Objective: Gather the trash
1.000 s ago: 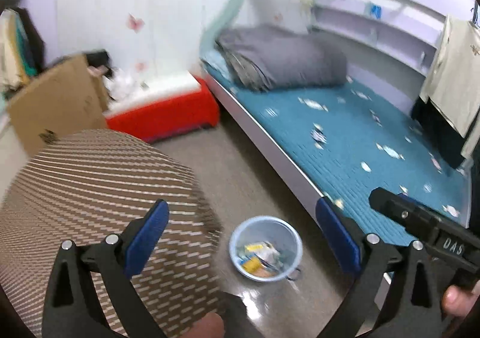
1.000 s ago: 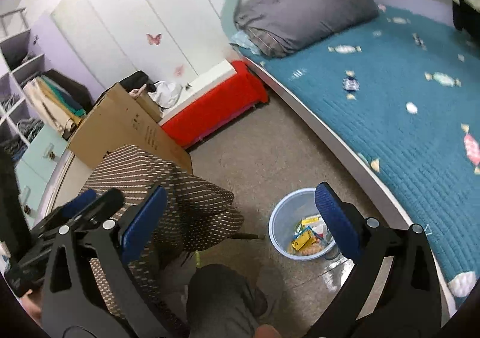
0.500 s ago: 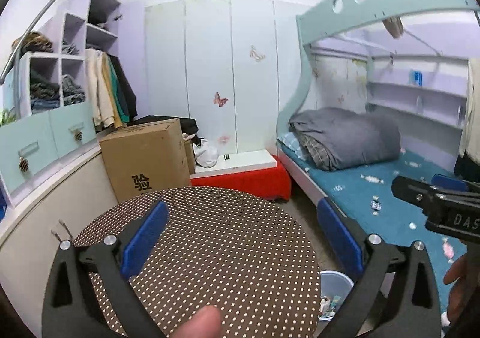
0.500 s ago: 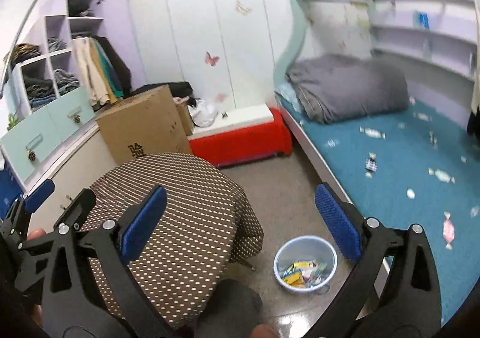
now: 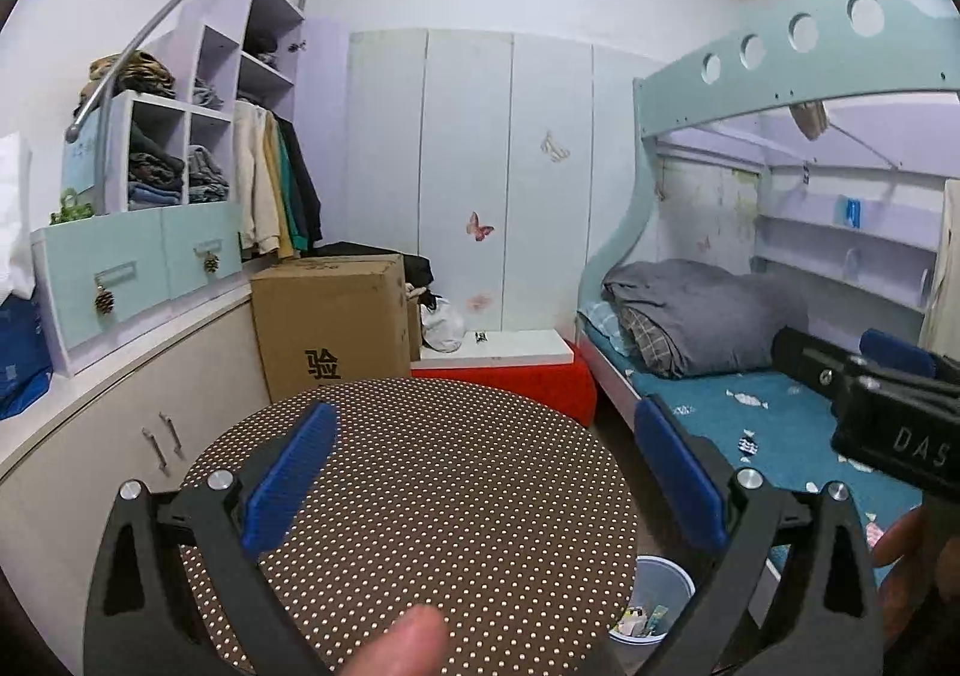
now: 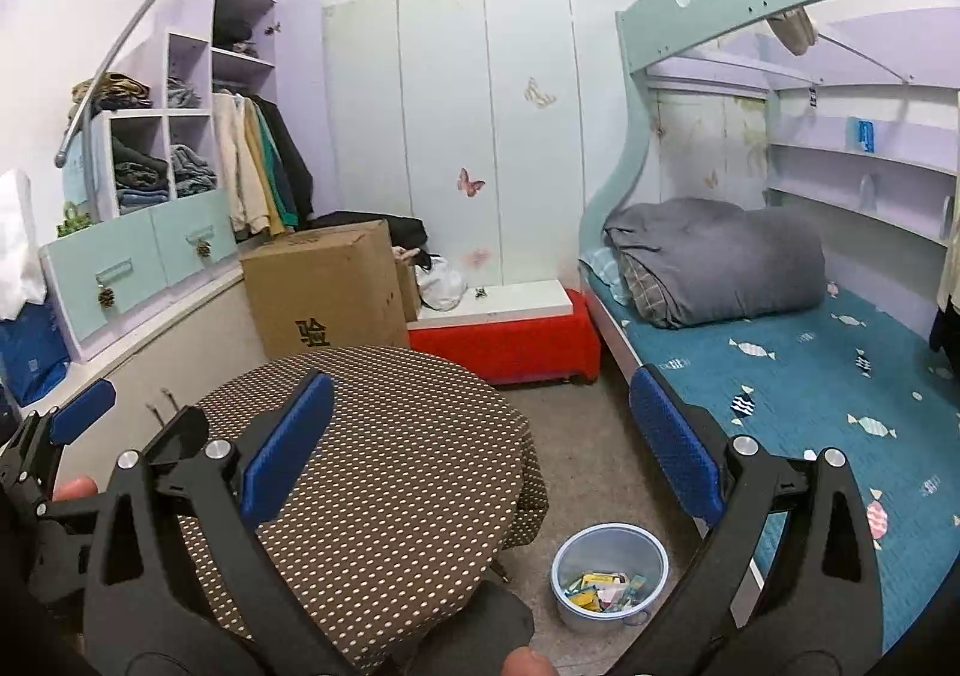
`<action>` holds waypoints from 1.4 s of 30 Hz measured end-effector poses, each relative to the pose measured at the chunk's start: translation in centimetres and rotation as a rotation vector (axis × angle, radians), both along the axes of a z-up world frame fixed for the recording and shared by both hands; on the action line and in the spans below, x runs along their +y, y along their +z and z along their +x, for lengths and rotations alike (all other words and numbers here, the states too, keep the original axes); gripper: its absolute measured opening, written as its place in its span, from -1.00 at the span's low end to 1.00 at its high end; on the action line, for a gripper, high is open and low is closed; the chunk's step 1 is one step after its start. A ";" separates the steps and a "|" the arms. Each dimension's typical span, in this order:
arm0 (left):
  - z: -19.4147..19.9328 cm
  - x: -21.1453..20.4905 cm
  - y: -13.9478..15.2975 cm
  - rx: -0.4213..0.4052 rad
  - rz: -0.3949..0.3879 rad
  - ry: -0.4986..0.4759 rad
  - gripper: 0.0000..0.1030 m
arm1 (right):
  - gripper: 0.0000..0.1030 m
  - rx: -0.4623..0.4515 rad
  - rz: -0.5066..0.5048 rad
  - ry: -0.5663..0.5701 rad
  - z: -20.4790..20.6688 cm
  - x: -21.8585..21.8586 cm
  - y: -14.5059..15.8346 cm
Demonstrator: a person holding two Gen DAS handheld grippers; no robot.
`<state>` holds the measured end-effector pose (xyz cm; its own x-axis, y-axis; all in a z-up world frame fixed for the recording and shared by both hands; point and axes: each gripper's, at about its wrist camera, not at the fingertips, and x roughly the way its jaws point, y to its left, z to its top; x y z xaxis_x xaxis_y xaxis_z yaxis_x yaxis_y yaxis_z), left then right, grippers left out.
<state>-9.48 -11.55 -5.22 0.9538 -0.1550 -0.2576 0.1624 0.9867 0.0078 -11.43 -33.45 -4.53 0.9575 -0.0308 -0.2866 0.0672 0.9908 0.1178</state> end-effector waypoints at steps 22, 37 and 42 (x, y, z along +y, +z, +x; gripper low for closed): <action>-4.8 1.9 1.8 -0.082 -0.054 0.059 0.91 | 0.88 -0.092 -0.041 -0.012 -3.5 2.0 1.8; -4.7 2.2 1.7 -0.074 -0.074 0.055 0.91 | 0.88 -0.081 -0.036 -0.009 -3.4 2.4 1.0; -4.6 2.2 1.4 -0.064 -0.068 0.072 0.91 | 0.88 -0.083 -0.030 -0.008 -3.6 2.2 1.0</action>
